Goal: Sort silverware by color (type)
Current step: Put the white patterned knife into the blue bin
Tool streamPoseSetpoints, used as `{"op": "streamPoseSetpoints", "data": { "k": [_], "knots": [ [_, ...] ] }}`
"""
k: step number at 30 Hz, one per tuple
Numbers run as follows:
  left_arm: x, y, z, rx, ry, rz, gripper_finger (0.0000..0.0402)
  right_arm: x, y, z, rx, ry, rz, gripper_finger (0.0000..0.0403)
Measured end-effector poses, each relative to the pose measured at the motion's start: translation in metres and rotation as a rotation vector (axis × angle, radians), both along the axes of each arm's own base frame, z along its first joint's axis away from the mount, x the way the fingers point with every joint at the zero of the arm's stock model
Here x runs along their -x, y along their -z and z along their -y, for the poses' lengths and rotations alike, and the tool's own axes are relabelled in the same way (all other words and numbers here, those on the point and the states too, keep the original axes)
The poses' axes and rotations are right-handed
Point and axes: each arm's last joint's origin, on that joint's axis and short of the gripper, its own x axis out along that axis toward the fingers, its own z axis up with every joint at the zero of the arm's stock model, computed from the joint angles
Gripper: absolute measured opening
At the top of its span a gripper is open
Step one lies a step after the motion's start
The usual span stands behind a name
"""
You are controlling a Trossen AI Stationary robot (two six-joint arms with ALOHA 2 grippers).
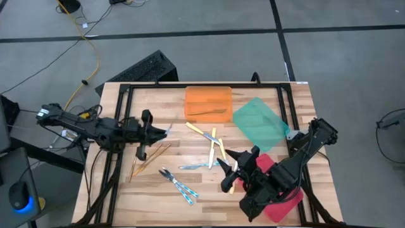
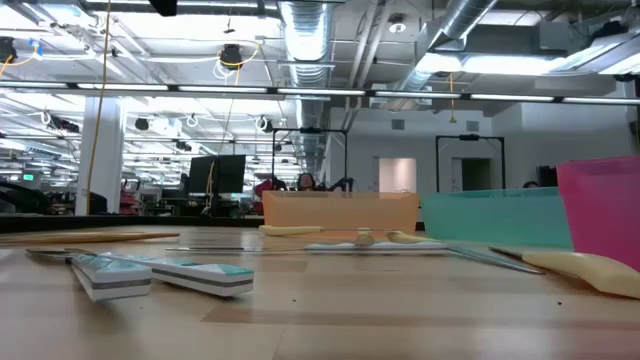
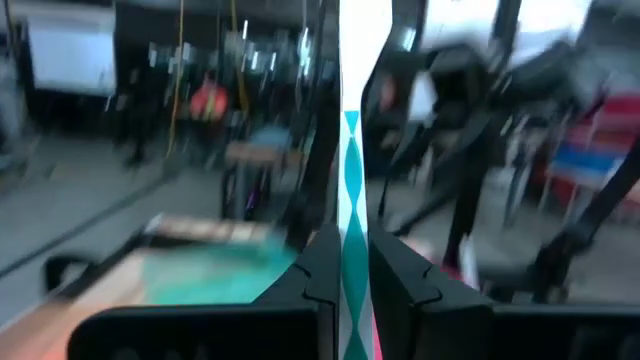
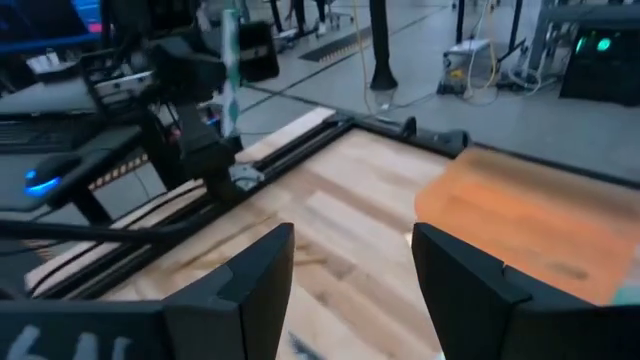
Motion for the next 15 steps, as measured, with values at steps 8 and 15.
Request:
{"op": "streamPoseSetpoints", "data": {
  "k": [8, 15],
  "knots": [
    [-0.014, 0.026, 0.010, 0.034, 0.102, 0.076, 0.0013, -0.046, -0.019, 0.028, 0.056, -0.120, -0.042, 0.0227],
    [-0.021, 0.021, 0.023, 0.009, 0.199, 0.213, 0.0013, -0.075, -0.031, 0.051, 0.150, -0.245, 0.026, 0.0227]
  ]
}}
